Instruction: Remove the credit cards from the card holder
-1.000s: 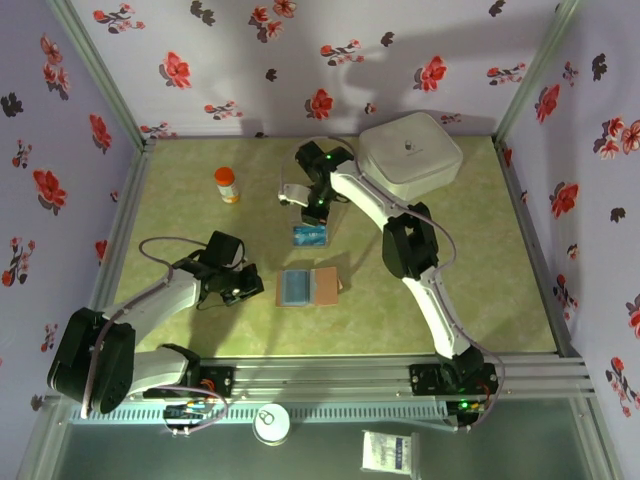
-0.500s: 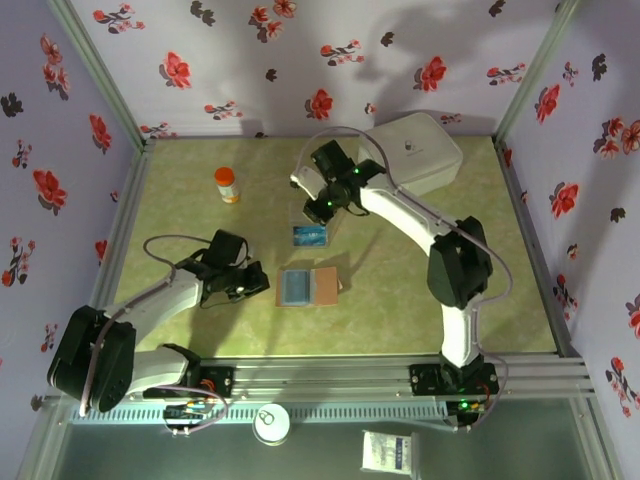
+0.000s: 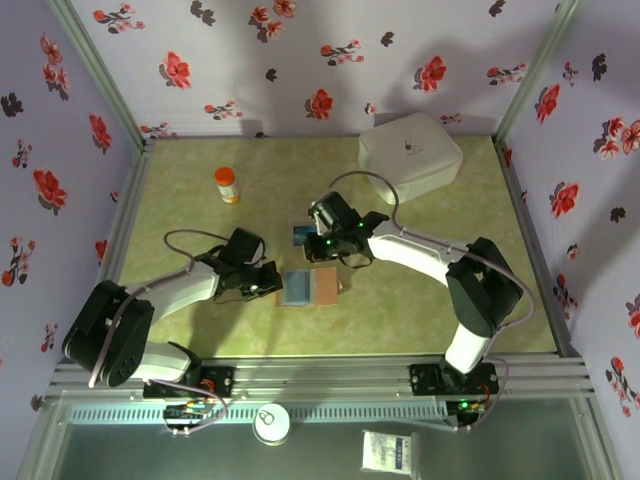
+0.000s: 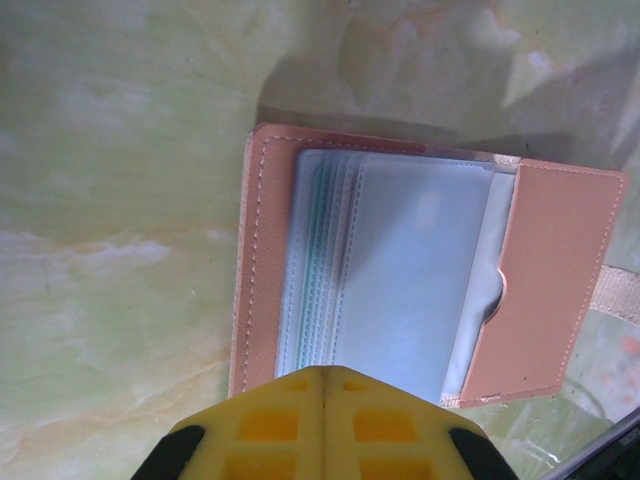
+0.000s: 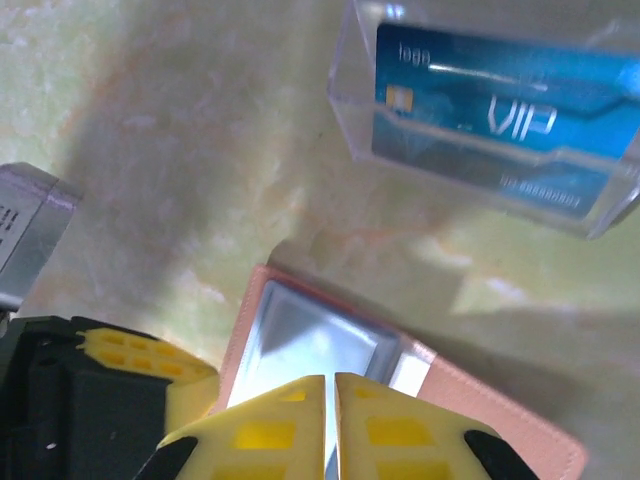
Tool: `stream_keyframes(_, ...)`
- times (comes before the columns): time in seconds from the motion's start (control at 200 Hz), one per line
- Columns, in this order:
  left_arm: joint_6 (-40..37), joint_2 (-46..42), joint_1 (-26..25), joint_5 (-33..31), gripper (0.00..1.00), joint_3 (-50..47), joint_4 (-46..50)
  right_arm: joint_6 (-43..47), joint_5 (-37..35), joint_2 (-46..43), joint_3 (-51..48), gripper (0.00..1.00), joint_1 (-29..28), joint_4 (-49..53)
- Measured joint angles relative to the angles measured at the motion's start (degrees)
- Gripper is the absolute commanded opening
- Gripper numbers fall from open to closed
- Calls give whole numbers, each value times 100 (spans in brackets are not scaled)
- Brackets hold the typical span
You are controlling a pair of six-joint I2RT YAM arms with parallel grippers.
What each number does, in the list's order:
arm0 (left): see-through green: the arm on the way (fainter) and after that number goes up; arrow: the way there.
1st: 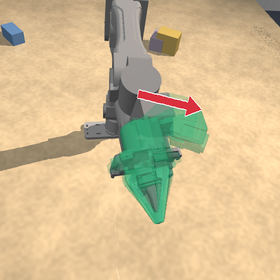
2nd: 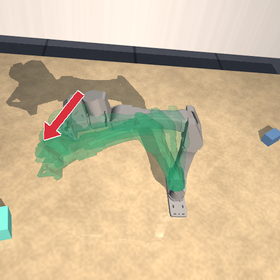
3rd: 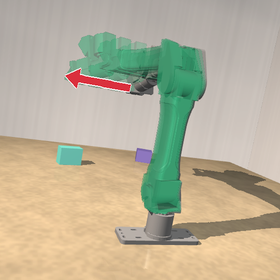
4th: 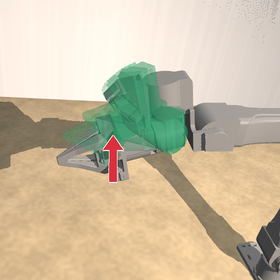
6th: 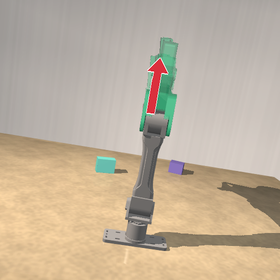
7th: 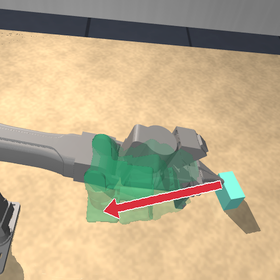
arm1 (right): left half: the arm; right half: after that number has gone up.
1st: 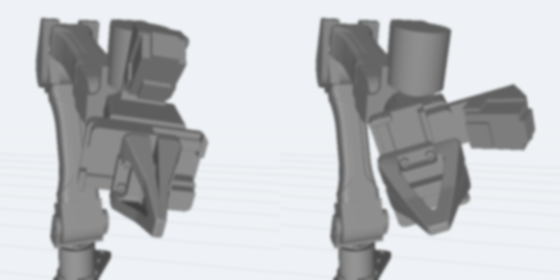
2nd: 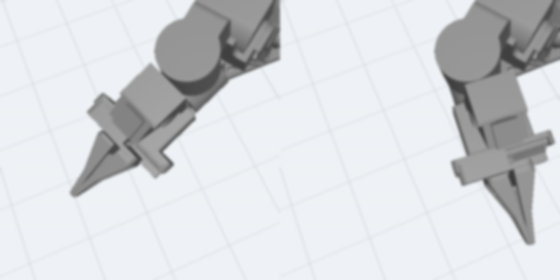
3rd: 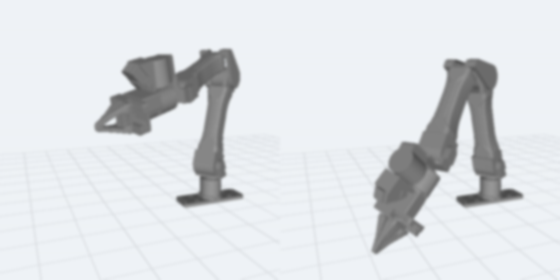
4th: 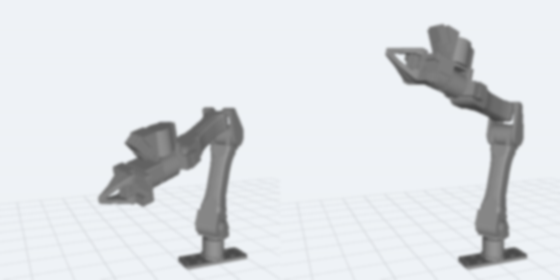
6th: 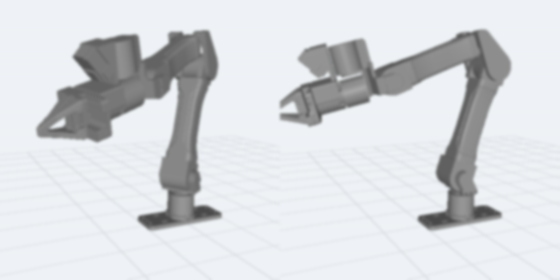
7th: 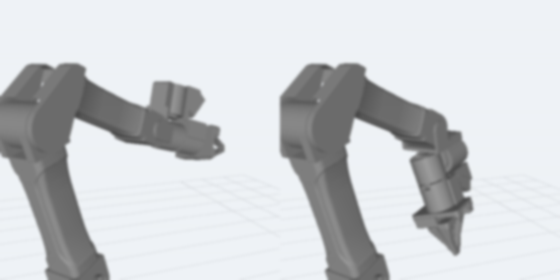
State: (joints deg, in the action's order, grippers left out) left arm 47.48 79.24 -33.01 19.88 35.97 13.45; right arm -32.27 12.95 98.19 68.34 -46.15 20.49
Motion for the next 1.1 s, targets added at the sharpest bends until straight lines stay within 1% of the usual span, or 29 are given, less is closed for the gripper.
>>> stream_keyframes(0.045, -2, 35, -2, -37, 0, 11, 2, -219, 42, -52, -127, 19, -24, -85)
stream_keyframes(0.145, -4, 129, -4, -90, 0, 13, 4, -660, 166, -166, -459, 23, -37, -326)
stream_keyframes(0.27, -9, 260, -4, -149, 0, 15, 7, -1067, 332, -210, -769, 31, -66, -640)
stream_keyframes(0.46, -22, 398, -4, -188, 0, 15, 2, -1366, 472, -208, -828, 36, -179, -863)
stream_keyframes(0.58, -28, 433, -4, -190, 0, 15, 2, -1497, 579, -170, -828, 36, -229, -1003)
stream_keyframes(0.73, -31, 444, -4, -188, 0, 15, 0, -1674, 695, -9, -828, 32, -293, -1137)
stream_keyframes(1.1, -33, 444, -4, -190, 0, 15, 0, -1902, 831, 372, -828, 27, -428, -1196)
